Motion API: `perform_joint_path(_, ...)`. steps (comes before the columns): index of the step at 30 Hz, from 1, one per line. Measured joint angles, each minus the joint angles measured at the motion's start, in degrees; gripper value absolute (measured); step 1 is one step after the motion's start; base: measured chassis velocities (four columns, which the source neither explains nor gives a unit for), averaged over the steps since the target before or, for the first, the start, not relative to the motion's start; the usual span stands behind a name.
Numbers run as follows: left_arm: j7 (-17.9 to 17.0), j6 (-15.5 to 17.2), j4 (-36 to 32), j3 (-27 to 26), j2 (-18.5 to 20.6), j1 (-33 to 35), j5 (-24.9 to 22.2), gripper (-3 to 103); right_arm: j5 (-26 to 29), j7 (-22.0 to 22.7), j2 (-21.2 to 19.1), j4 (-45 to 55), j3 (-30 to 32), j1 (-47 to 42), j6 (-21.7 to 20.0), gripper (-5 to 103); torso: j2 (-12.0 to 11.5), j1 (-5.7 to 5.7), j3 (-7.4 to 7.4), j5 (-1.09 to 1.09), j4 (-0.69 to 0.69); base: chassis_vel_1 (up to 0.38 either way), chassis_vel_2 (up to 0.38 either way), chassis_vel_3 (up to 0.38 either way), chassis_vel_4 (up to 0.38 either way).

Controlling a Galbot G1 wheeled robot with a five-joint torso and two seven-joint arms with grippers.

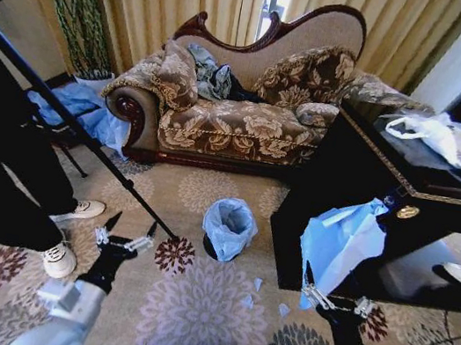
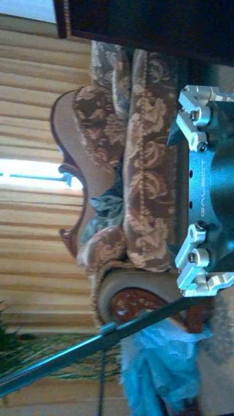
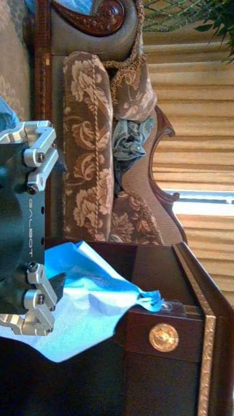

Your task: Place a garbage bag over the trash bin.

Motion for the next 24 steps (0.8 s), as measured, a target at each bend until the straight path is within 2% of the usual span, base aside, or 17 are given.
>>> perform_joint_path(24, 0.3, -0.3, -0.1, -1.1, -0.5, -0.4, -0.4, 100, 0.7, 0.2, -0.7, -0.3, -0.4, 0.4, -0.5, 100, 0.0, 0.0, 0.0, 0.0, -0.01, 0.0, 0.0, 0.0, 0.0)
